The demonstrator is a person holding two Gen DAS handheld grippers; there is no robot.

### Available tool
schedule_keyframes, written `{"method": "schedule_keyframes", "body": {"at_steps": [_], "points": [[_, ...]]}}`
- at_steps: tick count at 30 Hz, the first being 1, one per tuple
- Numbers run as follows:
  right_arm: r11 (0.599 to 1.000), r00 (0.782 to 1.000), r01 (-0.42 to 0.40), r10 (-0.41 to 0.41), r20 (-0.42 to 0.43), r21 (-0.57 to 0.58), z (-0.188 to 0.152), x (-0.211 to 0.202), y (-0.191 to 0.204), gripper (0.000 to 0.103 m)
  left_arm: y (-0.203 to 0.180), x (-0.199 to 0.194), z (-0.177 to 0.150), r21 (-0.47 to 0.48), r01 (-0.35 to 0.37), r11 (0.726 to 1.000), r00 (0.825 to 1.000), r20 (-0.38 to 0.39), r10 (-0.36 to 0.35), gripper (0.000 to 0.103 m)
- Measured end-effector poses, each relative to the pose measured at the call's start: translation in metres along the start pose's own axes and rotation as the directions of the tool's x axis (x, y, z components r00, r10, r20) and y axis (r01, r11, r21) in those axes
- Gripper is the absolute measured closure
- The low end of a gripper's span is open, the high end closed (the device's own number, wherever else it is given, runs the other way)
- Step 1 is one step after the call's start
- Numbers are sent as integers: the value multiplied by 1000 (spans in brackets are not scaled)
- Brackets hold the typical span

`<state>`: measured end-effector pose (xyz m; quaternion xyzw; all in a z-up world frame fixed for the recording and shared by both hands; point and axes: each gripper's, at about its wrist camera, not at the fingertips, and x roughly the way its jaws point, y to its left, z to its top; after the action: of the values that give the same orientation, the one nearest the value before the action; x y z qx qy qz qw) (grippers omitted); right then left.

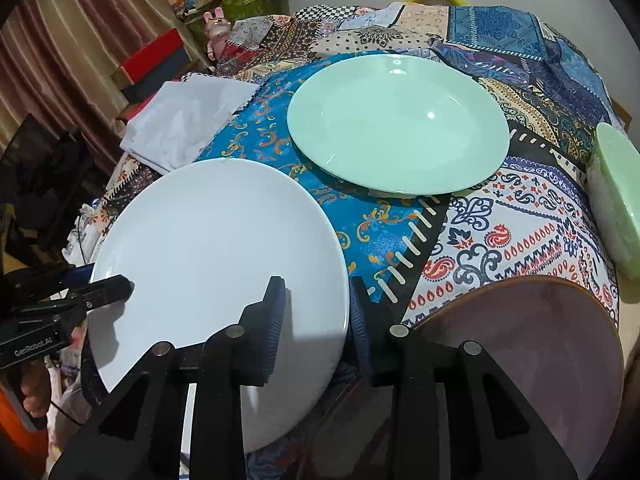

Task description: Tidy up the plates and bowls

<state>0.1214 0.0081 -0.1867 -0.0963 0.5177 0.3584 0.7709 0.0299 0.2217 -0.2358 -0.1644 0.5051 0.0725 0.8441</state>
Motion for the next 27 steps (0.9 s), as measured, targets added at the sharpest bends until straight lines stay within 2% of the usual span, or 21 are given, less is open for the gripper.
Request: {"method": "schedule_keyframes", "body": {"at_steps": [7,13,18,24,27], "points": [[999,999,-42,42,-8,5,-6,-2,8,73,16,-3,3,-20,-18,1000,1000,7,18,70],[997,997,-81,81,-8,2,-16,-3,15,74,28,-5,-3,-55,24,998,1000,-16,-25,70],[995,995,-98,98,-11,6,-19,-3,17,74,27,-7,-11,-52,34,998,999,-18,-35,69],[998,999,-52,52,-11,-46,-23,4,31,71,23,-4,-12,-59,14,998,1000,-22,-16,63],[998,998,-65,65,-4,-20,-21,4,26,74,22,-6,-13,-58,6,998,1000,-17,-7,63]]}}
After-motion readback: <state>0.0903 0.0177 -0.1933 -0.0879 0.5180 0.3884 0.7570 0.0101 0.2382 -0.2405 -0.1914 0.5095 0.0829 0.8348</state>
